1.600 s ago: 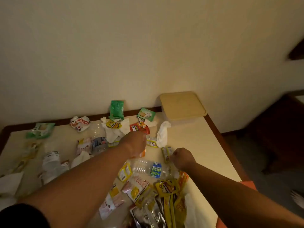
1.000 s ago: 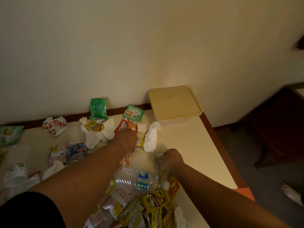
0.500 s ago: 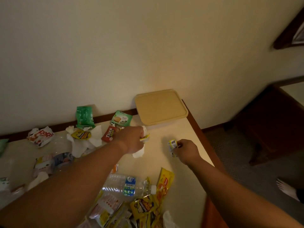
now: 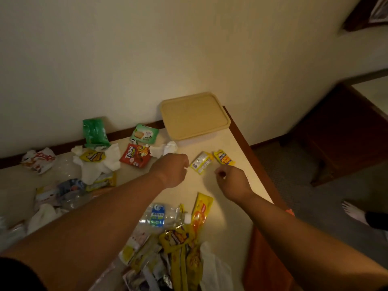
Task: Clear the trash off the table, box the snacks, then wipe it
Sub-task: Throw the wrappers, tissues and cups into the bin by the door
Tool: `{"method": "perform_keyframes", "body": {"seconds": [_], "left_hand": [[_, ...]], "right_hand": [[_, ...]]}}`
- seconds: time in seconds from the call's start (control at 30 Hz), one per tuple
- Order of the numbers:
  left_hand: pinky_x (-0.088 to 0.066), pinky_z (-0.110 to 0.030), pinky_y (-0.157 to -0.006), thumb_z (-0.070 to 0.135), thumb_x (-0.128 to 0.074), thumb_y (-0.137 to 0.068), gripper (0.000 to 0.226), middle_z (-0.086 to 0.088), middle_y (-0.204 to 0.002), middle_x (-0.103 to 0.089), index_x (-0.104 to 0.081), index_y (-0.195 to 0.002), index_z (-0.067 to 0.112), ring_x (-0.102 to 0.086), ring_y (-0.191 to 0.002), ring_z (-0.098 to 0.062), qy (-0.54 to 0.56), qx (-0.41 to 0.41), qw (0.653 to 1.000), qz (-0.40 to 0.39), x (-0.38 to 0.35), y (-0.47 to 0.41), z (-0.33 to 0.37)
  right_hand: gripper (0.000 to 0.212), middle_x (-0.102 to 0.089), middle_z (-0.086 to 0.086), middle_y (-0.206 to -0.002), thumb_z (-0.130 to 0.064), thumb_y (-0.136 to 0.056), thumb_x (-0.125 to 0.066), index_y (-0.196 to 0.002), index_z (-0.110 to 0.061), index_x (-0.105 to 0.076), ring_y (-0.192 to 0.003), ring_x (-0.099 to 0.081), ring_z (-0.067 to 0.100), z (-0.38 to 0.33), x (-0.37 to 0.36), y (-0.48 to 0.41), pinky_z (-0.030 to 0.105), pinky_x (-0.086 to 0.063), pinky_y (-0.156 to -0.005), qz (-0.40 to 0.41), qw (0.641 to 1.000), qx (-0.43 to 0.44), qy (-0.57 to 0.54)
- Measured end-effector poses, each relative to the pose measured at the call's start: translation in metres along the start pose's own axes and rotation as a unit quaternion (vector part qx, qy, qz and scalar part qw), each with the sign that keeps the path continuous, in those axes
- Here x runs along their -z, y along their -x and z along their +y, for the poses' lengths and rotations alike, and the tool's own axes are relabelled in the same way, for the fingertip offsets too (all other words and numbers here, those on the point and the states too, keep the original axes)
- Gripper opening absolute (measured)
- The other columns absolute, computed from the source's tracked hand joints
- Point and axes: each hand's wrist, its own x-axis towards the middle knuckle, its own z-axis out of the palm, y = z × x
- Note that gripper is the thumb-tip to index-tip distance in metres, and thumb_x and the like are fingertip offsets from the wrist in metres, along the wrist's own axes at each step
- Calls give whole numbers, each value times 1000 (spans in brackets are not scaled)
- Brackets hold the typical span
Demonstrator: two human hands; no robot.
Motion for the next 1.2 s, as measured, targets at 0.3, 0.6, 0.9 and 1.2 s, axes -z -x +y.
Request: {"method": "perform_keyframes", "body": {"seconds": [0.3, 0.6, 0.9, 1.2], "left_hand": [[-53, -35, -76, 36, -53, -95, 17, 5, -98, -71, -68, -99, 29, -65, -92, -18, -49, -80, 994, -57, -12, 136, -22], [-48, -42, -96, 49, -53, -94, 46, 1, -129, -49, -48, -138, 37, -47, -123, -21, -150, -103, 967, -178, -51, 204, -56], [-49, -37, -93, 25, -51, -96, 36, -3, -122, -53, -59, -129, 35, -57, -116, -27, -155, -53, 966, -199, -47, 230, -92], [-44, -32, -78, 21, -50, -95, 26, -1, -124, -56, -66, -116, 25, -60, -112, -23, -169, -5, 969, -180, -46, 233, -101]], "right_hand": [[10, -72, -2, -82, -22, -84, -65, -83, -17, -74, -79, -66, 16, -24, -52, 107, 32, -51, -73, -186, 981, 46, 23], [20, -68, 1, -96, -35, -91, -62, -104, -22, -71, -86, -63, 21, -23, -81, 157, 33, -51, -77, -184, 975, 29, 117], [21, -64, -8, -95, -20, -84, -66, -105, -23, -63, -90, -62, 16, -15, -89, 176, 25, -47, -70, -175, 982, -31, 68], [31, -63, 7, -108, -33, -81, -67, -109, -21, -68, -97, -62, 28, -31, -90, 142, 34, -49, -77, -89, 992, 7, 87]]}}
